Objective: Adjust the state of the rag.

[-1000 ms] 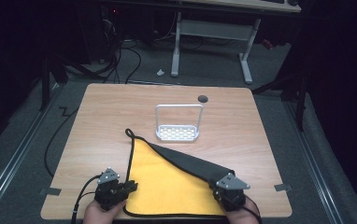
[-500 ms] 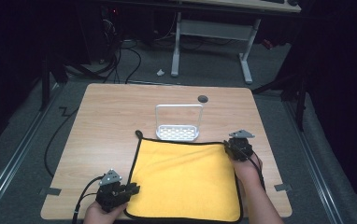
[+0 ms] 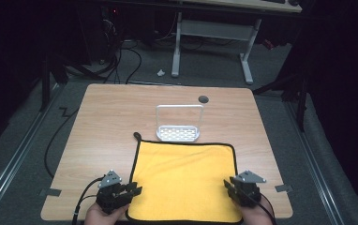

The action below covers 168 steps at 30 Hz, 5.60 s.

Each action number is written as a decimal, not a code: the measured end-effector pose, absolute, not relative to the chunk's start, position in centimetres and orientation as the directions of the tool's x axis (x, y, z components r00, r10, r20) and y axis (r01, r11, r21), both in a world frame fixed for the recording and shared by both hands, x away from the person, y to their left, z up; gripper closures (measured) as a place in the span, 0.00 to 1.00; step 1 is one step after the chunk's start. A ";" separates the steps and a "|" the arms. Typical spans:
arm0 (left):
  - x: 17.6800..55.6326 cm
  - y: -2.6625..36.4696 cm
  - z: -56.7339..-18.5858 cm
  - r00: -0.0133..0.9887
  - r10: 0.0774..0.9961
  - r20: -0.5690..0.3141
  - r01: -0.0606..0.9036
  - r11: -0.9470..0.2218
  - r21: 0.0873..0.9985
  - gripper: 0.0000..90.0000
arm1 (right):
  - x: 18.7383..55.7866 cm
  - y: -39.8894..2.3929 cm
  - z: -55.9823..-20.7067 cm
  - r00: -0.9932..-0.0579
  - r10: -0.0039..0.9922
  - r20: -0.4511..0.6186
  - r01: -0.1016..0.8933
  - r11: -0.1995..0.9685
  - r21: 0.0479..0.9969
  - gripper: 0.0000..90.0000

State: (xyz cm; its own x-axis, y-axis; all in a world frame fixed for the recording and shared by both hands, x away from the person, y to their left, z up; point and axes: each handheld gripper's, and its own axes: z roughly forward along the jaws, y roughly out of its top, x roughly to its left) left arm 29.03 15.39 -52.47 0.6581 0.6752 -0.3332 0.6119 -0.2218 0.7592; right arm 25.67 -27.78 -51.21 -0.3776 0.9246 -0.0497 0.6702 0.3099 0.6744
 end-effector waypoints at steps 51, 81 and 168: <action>42.8 11.7 -53.6 0.546 0.800 -0.249 0.633 -0.199 0.748 0.92 | 27.3 -8.5 -51.2 -0.758 0.647 -0.085 0.389 0.553 0.737 0.63; 42.9 12.0 -53.7 0.542 0.792 -0.281 0.648 -0.181 0.740 0.92 | 28.7 -2.5 -52.6 -0.823 0.568 -0.028 0.390 0.599 0.699 0.87; 41.8 1.7 -48.9 0.464 0.818 -0.339 0.637 -0.042 0.770 0.82 | 26.1 -17.2 -49.6 -0.636 0.763 -0.115 0.416 0.464 0.782 0.89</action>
